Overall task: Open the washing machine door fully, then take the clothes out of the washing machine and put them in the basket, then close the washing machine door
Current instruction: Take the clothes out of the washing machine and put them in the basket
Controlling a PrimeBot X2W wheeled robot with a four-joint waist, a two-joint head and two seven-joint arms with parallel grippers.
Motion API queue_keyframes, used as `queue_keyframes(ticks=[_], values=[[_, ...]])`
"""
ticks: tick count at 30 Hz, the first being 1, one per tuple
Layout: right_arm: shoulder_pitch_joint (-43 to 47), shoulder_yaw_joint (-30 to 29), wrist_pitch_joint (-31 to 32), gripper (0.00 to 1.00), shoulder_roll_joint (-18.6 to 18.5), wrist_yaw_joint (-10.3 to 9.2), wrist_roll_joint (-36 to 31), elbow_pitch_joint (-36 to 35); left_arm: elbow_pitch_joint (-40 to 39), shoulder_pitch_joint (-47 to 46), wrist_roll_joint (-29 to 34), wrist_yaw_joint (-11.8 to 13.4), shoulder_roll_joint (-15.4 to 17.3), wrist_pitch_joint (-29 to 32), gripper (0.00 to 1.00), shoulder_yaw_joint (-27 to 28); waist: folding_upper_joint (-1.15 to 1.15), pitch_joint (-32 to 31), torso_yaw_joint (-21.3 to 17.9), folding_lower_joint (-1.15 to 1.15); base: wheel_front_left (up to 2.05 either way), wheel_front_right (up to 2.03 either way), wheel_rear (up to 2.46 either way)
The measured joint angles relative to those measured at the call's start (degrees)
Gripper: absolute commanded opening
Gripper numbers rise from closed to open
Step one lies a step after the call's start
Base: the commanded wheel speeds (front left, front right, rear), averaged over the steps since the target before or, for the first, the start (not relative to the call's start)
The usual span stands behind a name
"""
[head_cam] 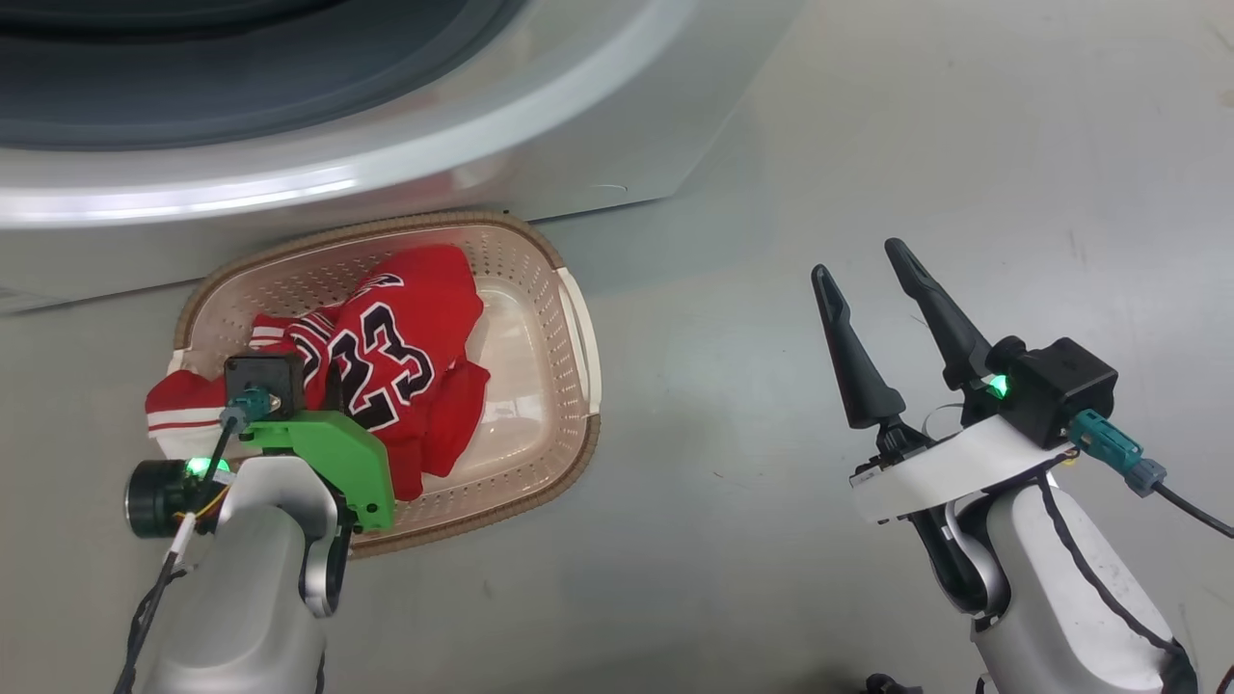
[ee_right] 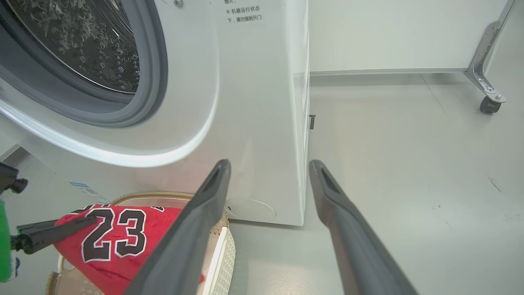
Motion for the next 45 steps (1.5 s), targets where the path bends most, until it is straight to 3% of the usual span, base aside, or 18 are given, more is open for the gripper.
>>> queue_keyframes(ticks=[4,5,6,7,8,29,45], values=[[-0.14,-0.04,-0.04,1.0,0.11,0.0,0.14,0.63,4.58,-0.5,-0.79,-0.1,-0.02,1.67,0.0,0.27,0.0,0.44,-1.01,0.0,0.0,0.0,0.0],[-0.14,-0.07,-0.1,1.0,0.09,0.0,0.18,0.77,5.38,-0.5,-0.76,-0.1,-0.08,1.55,0.47,0.29,0.0,0.51,-1.12,0.0,0.0,0.0,0.0],[-0.19,-0.02,-0.19,1.0,0.12,0.0,0.18,1.07,6.17,-0.59,-0.78,-0.1,-0.1,1.42,0.87,0.51,0.0,0.51,-1.22,0.0,0.0,0.0,0.0],[-0.22,-0.03,-0.42,1.0,0.12,0.0,0.18,1.27,6.86,-0.71,-0.8,-0.1,-0.1,1.43,0.97,0.64,0.0,0.44,-1.28,0.0,0.0,0.0,0.0],[-0.25,-0.05,-0.52,1.0,0.12,0.0,0.19,1.34,7.35,-0.86,-0.79,-0.1,-0.07,1.26,1.0,0.73,0.0,0.38,-1.32,0.0,0.0,0.0,0.0],[0.31,-1.22,-1.12,1.0,-0.45,0.01,0.18,4.95,11.22,-1.6,-1.83,-1.86,-0.32,-12.57,1.0,2.08,0.0,-5.32,1.17,0.0,0.0,0.0,0.0],[2.96,-2.68,-1.55,1.0,-1.78,-0.7,0.07,6.6,-0.11,0.18,0.49,-2.0,-0.52,-15.74,1.0,1.11,0.0,-12.82,4.92,0.0,0.0,0.0,0.0]])
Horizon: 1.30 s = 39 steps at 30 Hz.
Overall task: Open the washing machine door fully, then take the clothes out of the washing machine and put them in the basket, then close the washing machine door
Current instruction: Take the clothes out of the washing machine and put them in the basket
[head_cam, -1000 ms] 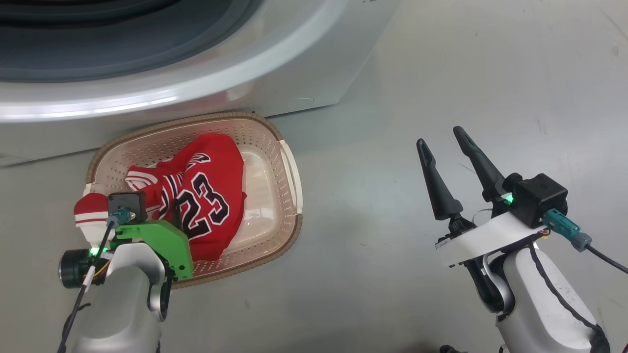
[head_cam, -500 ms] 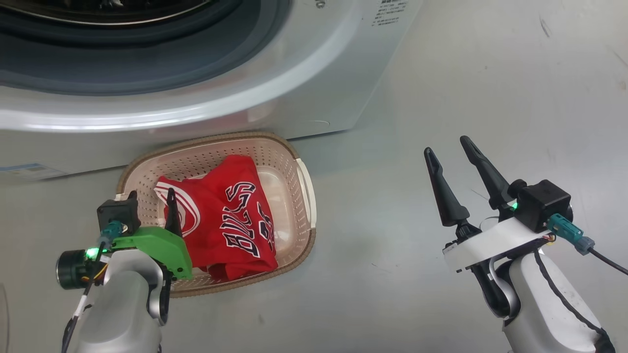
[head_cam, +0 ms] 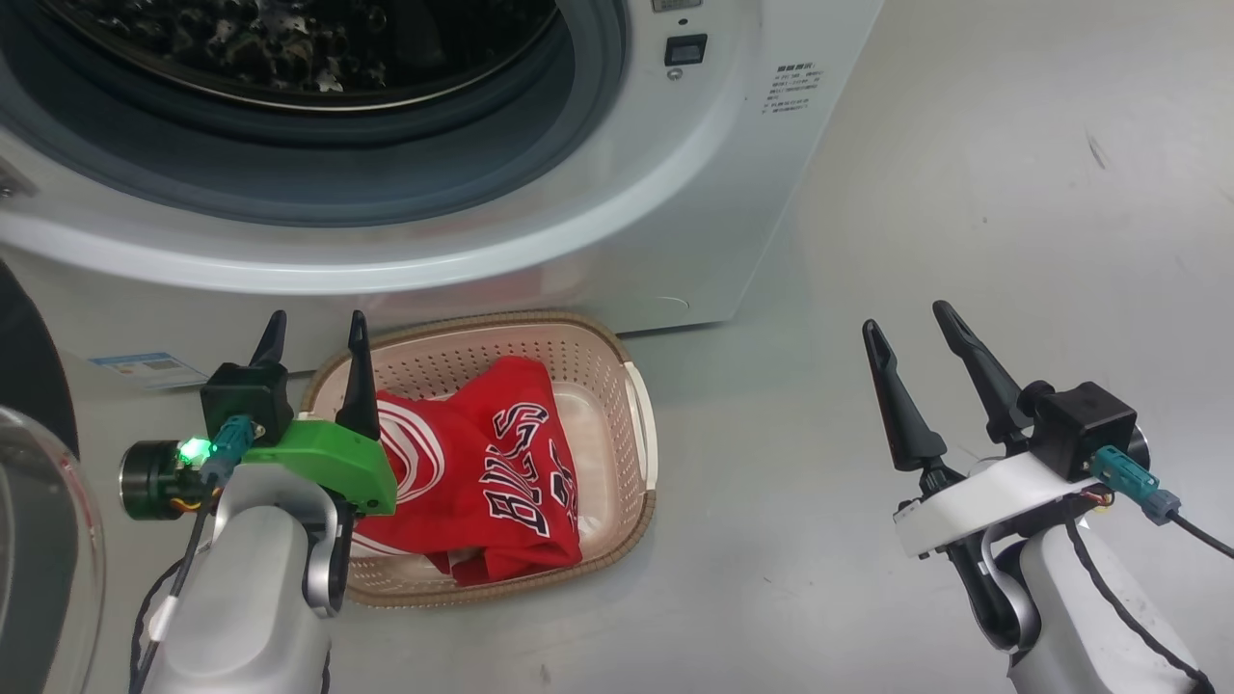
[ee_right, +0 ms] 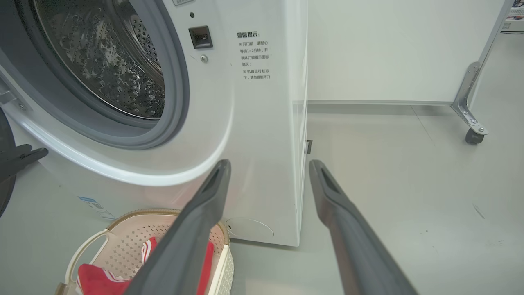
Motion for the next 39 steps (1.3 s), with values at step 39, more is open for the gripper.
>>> queue_keyframes(ticks=[39], values=[[11.11,-1.62,0.62,1.0,-0.51,-4.44,0.0,-0.79,-25.44,24.93,6.16,2.09,0.22,1.66,1.0,0.48,0.0,-16.28,3.69,0.0,0.0,0.0,0.0]])
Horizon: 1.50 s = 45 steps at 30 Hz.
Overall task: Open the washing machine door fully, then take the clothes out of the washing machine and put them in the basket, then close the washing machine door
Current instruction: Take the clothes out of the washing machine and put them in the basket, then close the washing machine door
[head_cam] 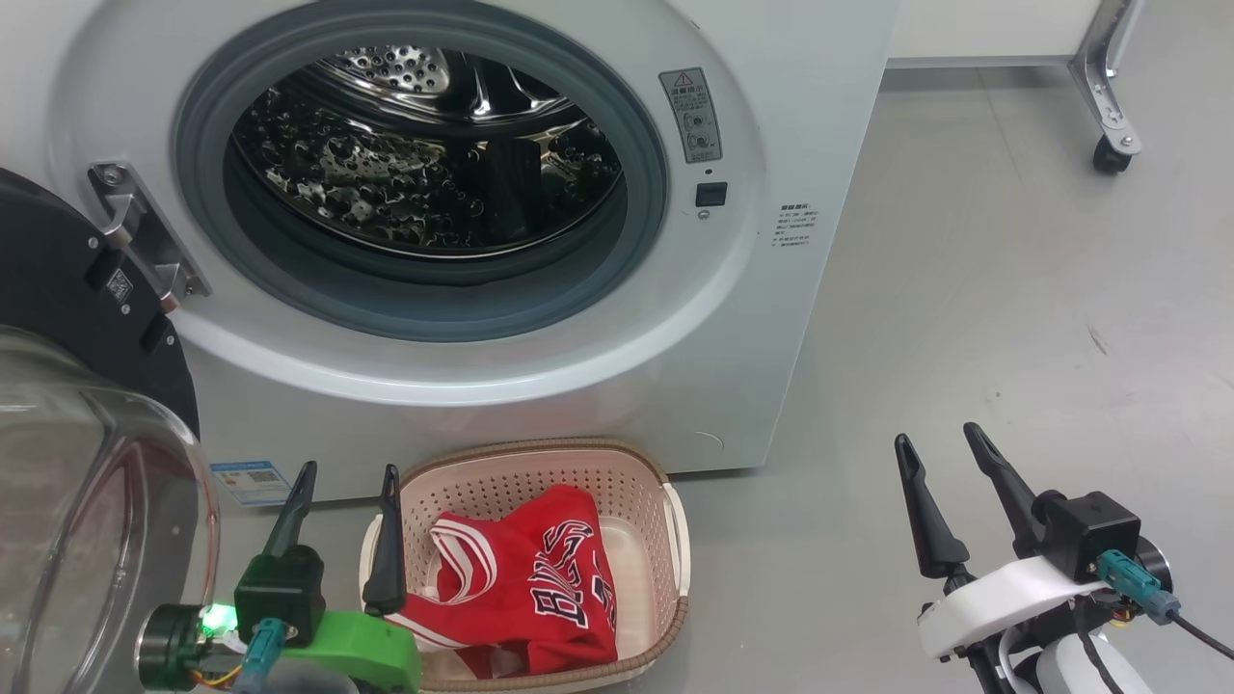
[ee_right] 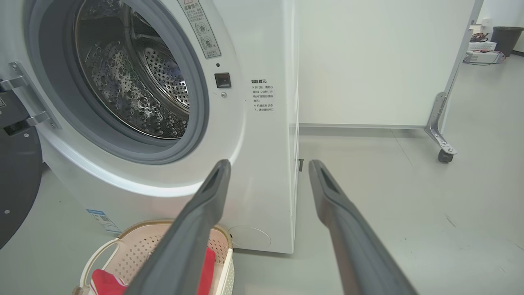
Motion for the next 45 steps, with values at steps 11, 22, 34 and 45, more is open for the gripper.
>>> queue_keyframes(ticks=[11,22,34,45], values=[[0.58,0.07,0.55,1.0,0.0,-0.43,0.01,-1.63,-4.2,2.59,0.64,0.19,0.07,2.21,1.0,0.41,0.0,-0.42,0.08,0.0,0.0,0.0,0.0],[1.26,0.07,1.22,1.0,-0.29,-0.91,0.01,-3.14,-7.73,4.36,2.01,0.41,0.11,4.37,1.0,0.59,0.0,0.04,0.14,0.0,0.0,0.0,0.0],[1.46,-0.04,1.71,1.0,-0.65,-1.0,0.02,-4.25,-10.63,5.57,3.1,0.41,0.13,6.26,1.0,0.59,0.0,0.65,0.24,0.0,0.0,0.01,-0.01],[1.47,-0.19,1.79,1.0,-0.79,-1.43,0.03,-4.91,-12.15,6.38,3.92,0.41,0.13,7.69,1.0,0.55,0.0,0.71,0.53,0.0,-0.29,0.29,0.0]])
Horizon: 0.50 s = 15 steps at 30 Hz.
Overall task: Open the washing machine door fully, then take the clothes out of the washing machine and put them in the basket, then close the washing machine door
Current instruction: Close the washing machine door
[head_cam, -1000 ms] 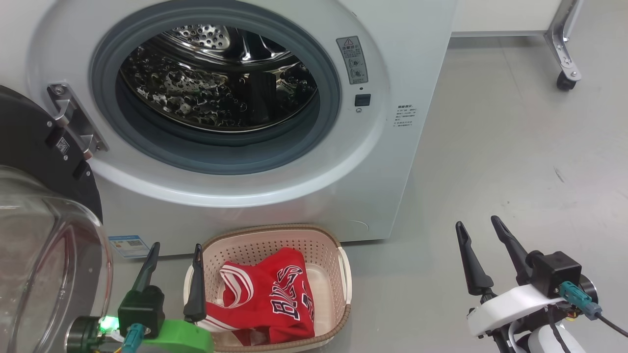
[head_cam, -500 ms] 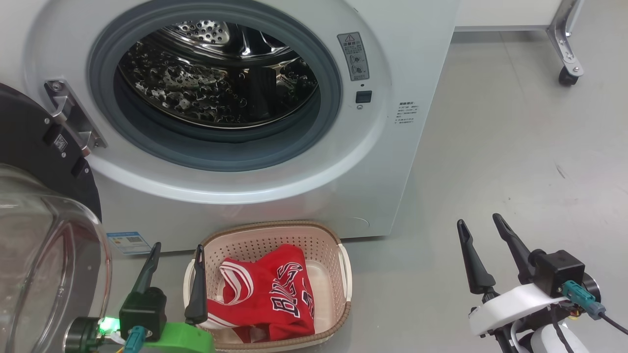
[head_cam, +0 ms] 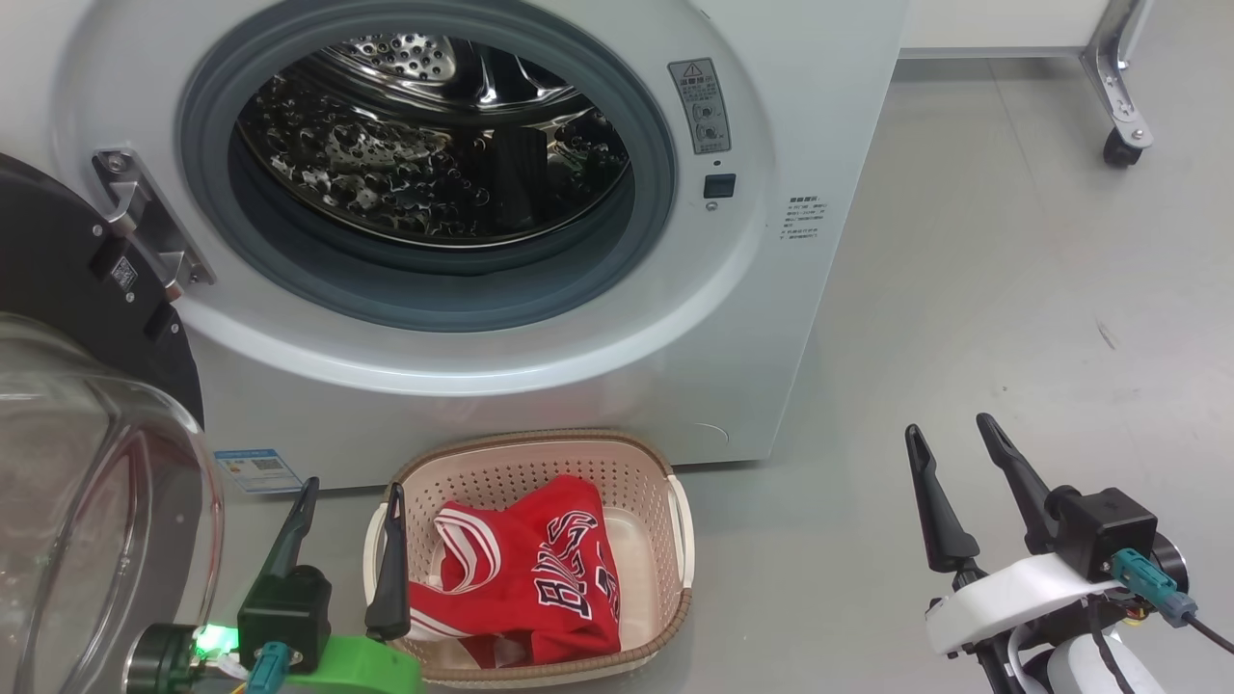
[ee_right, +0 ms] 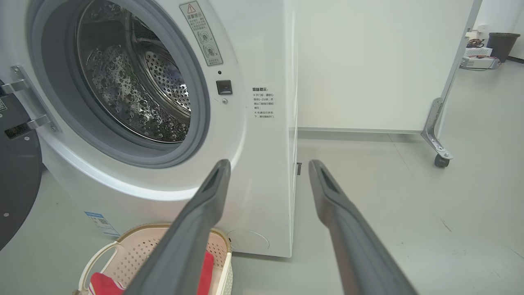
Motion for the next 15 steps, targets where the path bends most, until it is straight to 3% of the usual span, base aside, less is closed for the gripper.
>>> queue_keyframes(ticks=[15], values=[[0.15,0.0,0.65,1.0,-0.18,-0.01,0.0,-0.37,-1.27,0.47,0.01,0.0,0.01,1.35,1.0,-0.11,0.0,-0.22,0.24,0.0,-0.81,0.81,0.0]])
